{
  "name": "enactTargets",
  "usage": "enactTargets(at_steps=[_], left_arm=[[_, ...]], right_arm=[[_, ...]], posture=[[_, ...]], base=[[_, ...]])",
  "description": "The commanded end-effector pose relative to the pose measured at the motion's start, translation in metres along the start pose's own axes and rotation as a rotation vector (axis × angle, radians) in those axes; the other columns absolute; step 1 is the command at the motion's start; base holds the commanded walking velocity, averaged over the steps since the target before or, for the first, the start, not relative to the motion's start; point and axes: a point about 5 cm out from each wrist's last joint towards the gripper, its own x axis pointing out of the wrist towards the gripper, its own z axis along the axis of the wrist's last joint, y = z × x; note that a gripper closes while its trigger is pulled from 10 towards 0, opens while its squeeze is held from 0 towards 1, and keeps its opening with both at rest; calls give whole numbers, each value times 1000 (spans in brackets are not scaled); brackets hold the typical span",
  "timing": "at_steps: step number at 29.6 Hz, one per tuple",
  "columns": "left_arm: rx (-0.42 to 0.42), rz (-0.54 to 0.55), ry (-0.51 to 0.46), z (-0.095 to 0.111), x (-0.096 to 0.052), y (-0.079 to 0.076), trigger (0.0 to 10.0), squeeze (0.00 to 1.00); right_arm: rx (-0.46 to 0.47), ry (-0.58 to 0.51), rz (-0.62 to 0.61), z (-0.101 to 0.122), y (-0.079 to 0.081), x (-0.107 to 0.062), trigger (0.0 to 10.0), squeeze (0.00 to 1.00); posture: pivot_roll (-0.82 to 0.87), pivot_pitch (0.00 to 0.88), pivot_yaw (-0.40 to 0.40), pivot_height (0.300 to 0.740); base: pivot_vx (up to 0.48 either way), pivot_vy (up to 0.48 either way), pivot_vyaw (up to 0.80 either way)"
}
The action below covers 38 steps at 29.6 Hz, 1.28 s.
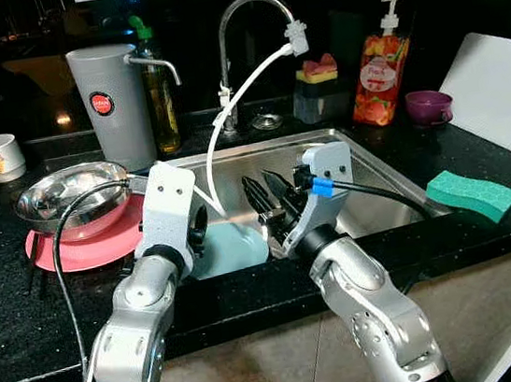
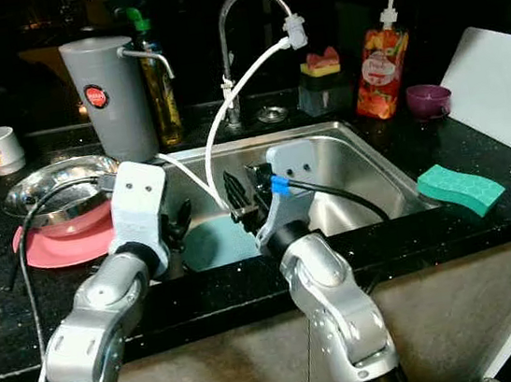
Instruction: Kitchen organization
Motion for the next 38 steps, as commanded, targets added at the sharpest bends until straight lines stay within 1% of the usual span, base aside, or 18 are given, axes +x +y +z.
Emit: enactTargets(at_steps=[1,3,5,8,9,12,13,14,21,22,23,25,26,31,32,33,36,38], left_arm=[[21,13,9,-2,2,4,10000,0],[49,66,22,-4,3,18,10000,0],[55,84,24,-5,3,22,10000,0],[78,162,28,-4,4,43,10000,0],[84,248,54,-8,5,66,10000,0],[83,354,74,-9,4,93,10000,0],[83,354,74,-9,4,93,10000,0],[82,408,76,-7,2,107,10000,0],[57,488,85,-5,-1,131,10000,0],[37,527,96,-7,-3,142,10000,0],[37,527,96,-7,-3,142,10000,0],[-16,640,144,-14,-8,168,10000,0],[-21,665,159,-16,-9,173,10000,0],[-47,687,157,-16,-9,179,10000,0],[-60,684,137,-11,-7,180,10000,871],[-72,675,119,-8,-6,180,10000,1000],[-96,669,91,-2,-3,179,10000,1000],[-167,678,66,3,-1,180,10000,1000]], right_arm=[[-10,-14,-13,3,-1,0,10000,0],[-17,-2,-16,0,-4,-3,10000,0],[-19,1,-17,0,-5,-4,10000,0],[-20,-6,-14,1,-5,-2,10000,0],[-52,-16,36,5,1,0,10000,0],[-103,-24,105,7,8,2,10000,0],[-103,-24,105,7,8,2,10000,0],[-107,-24,122,7,9,2,10000,0],[-99,-26,181,8,14,3,10000,0],[-93,-29,216,9,18,2,10000,0],[-93,-29,216,9,18,2,10000,0],[-86,-40,259,11,24,2,10000,0],[-85,-41,256,11,23,2,10000,0],[-75,-45,240,11,20,3,10000,0],[-71,-47,233,12,19,3,10000,0],[-71,-47,232,12,18,3,10000,0],[-72,-47,233,11,18,3,10000,0],[-70,-48,233,11,18,3,10000,0]], posture=[[140,94,-16,740],[151,92,-18,740],[153,91,-19,740],[151,88,-23,740],[145,80,-25,740],[147,78,-26,740],[147,78,-26,740],[147,76,-29,740],[145,72,-37,740],[141,70,-38,740],[141,70,-38,740],[136,65,-34,740],[136,65,-34,740],[138,62,-34,740],[138,59,-35,740],[135,56,-36,740],[135,56,-36,740],[135,56,-36,740]], base=[[0,0,0],[0,0,0],[0,0,0],[0,0,0],[0,0,0],[0,0,0],[0,0,0],[0,0,0],[0,0,0],[0,0,0],[0,0,0],[0,0,0],[0,0,0],[0,0,0],[0,0,0],[0,0,0],[0,0,0],[0,0,0]])
